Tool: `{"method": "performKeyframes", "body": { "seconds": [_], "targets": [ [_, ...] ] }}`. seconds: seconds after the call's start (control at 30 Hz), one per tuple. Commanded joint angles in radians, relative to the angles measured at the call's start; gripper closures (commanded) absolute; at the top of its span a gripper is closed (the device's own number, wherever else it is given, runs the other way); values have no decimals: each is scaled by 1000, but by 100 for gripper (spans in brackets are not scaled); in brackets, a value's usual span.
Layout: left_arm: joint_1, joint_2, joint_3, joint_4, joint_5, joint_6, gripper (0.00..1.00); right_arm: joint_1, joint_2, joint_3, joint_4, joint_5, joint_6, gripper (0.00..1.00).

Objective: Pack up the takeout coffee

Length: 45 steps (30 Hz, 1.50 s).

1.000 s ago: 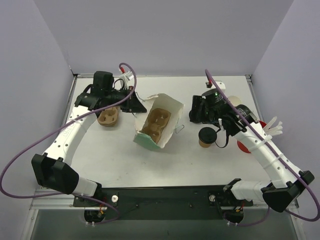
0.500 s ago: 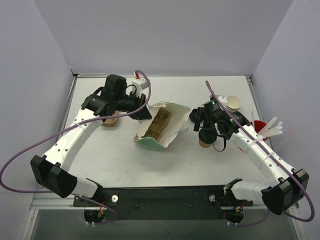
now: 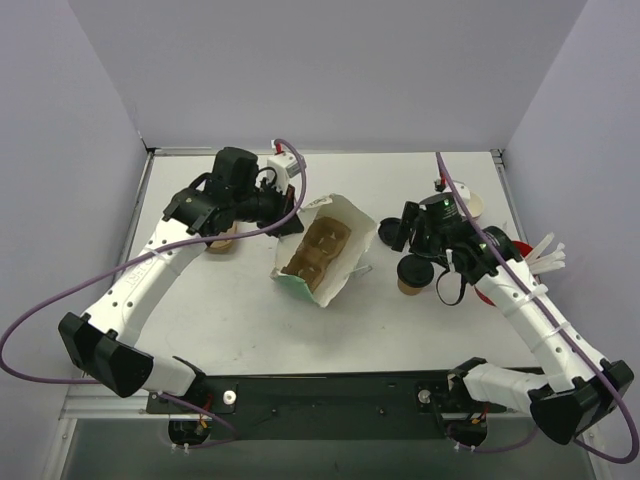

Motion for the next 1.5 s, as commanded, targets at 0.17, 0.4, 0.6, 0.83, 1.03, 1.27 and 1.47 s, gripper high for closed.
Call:
{"method": "performKeyframes", "body": {
  "seconds": [0.17,0.4,0.6,0.83,1.03,1.27,1.47],
  "targets": [
    [1,-7,26,99,-17,-129,100,118,-36,246,-7,-63,92,23],
    [-2,-53,-43,159,-25,-149,100,365,53,298,-36,-6,112,22],
    [-2,-85,-73,179,-33,-155,100,449,128,288,-71,62,131,22],
    [-2,-81,-66,181,-39,-180,100,461,218,375,-139,189,135,27],
    [0,-79,-66,176,-51,-198,100,461,275,440,-192,232,137,53],
    [0,-78,-66,174,-77,-229,100,465,280,427,-203,152,146,38],
    [-2,-81,-70,204,-111,-296,100,461,263,473,-292,198,152,31]
  ]
}}
